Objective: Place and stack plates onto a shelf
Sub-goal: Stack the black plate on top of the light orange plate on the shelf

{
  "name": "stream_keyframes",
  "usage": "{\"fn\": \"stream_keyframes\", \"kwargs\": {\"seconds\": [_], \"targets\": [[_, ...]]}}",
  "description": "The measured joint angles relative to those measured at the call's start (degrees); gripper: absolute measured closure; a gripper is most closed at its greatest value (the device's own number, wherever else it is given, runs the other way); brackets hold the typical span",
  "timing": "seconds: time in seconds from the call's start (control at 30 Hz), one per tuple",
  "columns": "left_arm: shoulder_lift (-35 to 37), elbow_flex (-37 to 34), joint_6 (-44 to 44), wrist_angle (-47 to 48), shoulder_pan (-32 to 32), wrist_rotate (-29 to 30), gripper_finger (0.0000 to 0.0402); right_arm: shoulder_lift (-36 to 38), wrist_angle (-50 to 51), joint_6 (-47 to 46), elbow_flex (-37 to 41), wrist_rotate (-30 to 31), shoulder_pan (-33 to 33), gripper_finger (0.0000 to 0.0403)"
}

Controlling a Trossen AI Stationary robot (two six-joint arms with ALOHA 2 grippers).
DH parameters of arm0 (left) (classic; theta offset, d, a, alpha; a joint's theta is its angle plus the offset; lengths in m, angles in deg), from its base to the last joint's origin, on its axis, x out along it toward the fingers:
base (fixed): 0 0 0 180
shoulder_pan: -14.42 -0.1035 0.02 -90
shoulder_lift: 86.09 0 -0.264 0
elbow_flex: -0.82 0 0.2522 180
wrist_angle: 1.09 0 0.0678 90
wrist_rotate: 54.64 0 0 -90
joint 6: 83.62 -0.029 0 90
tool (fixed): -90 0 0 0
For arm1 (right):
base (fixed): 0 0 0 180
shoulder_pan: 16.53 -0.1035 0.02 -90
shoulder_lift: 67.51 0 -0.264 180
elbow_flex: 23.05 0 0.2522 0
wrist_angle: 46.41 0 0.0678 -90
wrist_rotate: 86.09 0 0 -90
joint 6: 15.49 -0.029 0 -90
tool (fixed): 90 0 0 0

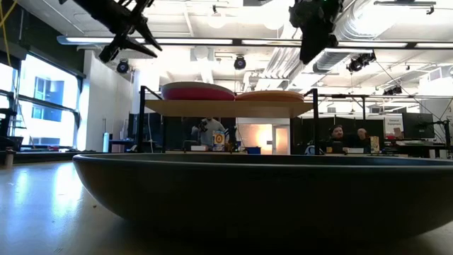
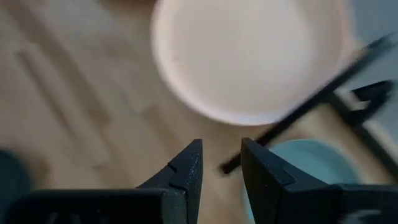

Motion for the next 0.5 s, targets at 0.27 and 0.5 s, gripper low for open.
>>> {"fn": "stream_keyframes", "kwargs": {"seconds": [0.27, 0.5], "targets": [[0.0, 0.0, -3.0, 0.0, 7.2, -1.0, 0.0330, 0.0, -0.3, -11.7, 0.0, -4.0, -9.5, 0.0313], [0.0, 0.0, -3.0, 0.0, 13.1, -1.0, 0.0330, -0.5, -1.3, -20.1, 0.0, 0.6, -19.7, 0.0313]]}}
